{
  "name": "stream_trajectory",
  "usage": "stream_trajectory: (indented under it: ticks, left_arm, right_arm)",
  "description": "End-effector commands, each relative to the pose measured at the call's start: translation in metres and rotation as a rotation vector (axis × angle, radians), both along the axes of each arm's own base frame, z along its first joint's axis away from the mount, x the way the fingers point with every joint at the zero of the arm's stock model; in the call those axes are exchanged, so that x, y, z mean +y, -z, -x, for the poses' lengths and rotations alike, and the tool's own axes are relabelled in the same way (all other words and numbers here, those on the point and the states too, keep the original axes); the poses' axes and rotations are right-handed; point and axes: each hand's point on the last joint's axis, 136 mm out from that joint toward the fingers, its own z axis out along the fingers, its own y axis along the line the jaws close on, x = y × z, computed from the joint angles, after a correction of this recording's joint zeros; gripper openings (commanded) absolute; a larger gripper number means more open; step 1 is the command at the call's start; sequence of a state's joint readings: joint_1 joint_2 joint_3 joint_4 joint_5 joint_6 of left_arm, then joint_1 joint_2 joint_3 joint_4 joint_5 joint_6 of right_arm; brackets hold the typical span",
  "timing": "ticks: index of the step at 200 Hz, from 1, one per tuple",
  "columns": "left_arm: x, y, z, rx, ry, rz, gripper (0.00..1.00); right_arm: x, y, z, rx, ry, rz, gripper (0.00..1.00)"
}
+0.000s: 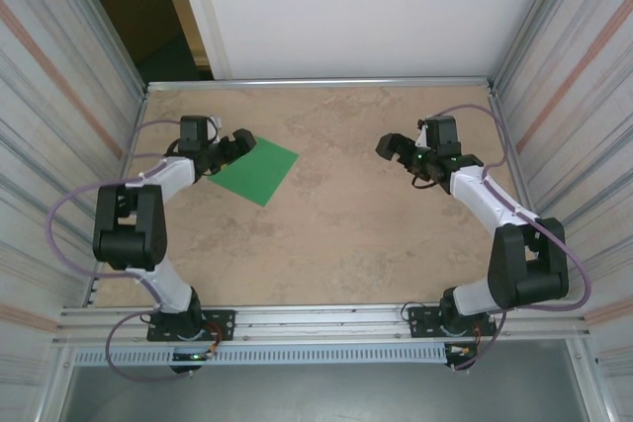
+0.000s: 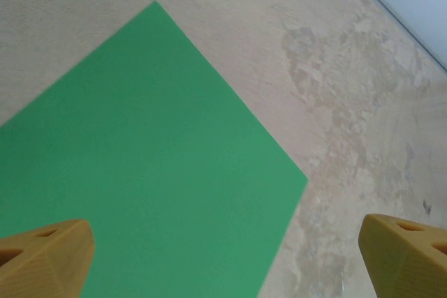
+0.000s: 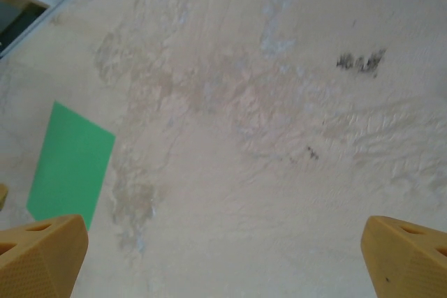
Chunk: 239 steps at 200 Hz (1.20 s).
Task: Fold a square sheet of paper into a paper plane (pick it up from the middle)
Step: Move the square sheet of paper to the center of the table.
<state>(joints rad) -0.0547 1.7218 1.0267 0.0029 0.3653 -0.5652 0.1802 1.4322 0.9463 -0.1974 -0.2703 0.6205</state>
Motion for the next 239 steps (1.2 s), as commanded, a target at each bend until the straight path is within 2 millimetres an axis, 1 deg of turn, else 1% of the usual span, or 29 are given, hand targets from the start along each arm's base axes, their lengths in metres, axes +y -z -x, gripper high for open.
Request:
stream_trajectory:
  ticks: [1, 32, 52, 66, 97, 122, 148, 167, 187, 203, 223, 239]
  left_arm:
    - [-0.001, 0.014, -0.004, 0.086, 0.037, 0.032, 0.97]
    - [0.011, 0.035, -0.014, 0.134, 0.047, -0.023, 0.96]
    - [0.017, 0.048, -0.01, 0.194, 0.049, -0.04, 0.95]
    - [0.015, 0.054, -0.004, 0.219, 0.056, -0.035, 0.95]
    - [0.006, 0.065, 0.016, 0.289, 0.06, -0.027, 0.95]
    - [-0.006, 0.069, 0.036, 0.362, 0.049, 0.014, 0.95]
    - [-0.024, 0.071, 0.06, 0.436, 0.009, 0.099, 0.94]
    - [-0.036, 0.075, 0.078, 0.474, -0.047, 0.15, 0.93]
    - [-0.048, 0.075, 0.097, 0.494, -0.12, 0.176, 0.92]
    - [-0.063, 0.073, 0.109, 0.494, -0.151, 0.211, 0.91]
    - [-0.08, 0.075, 0.128, 0.519, -0.177, 0.198, 0.89]
    - [-0.093, 0.083, 0.145, 0.558, -0.197, 0.188, 0.87]
  right_arm:
    - [0.012, 0.0, 0.006, 0.054, -0.012, -0.054, 0.99]
    - [0.018, 0.007, 0.007, 0.075, -0.022, -0.054, 0.99]
    - [0.021, 0.012, 0.008, 0.09, -0.025, -0.055, 0.99]
    - [0.023, 0.015, 0.008, 0.099, -0.025, -0.052, 0.99]
    - [0.029, 0.024, 0.009, 0.122, -0.026, -0.038, 0.99]
    - [0.041, 0.03, 0.012, 0.143, -0.055, -0.005, 0.99]
    - [0.061, 0.036, 0.016, 0.173, -0.09, -0.001, 0.99]
    - [0.082, 0.041, 0.022, 0.199, -0.119, -0.021, 1.0]
    - [0.111, 0.045, 0.033, 0.234, -0.162, -0.051, 0.98]
    - [0.136, 0.048, 0.044, 0.259, -0.198, -0.091, 0.96]
    - [0.155, 0.056, 0.056, 0.298, -0.213, -0.119, 0.94]
    - [0.168, 0.061, 0.064, 0.321, -0.235, -0.142, 0.91]
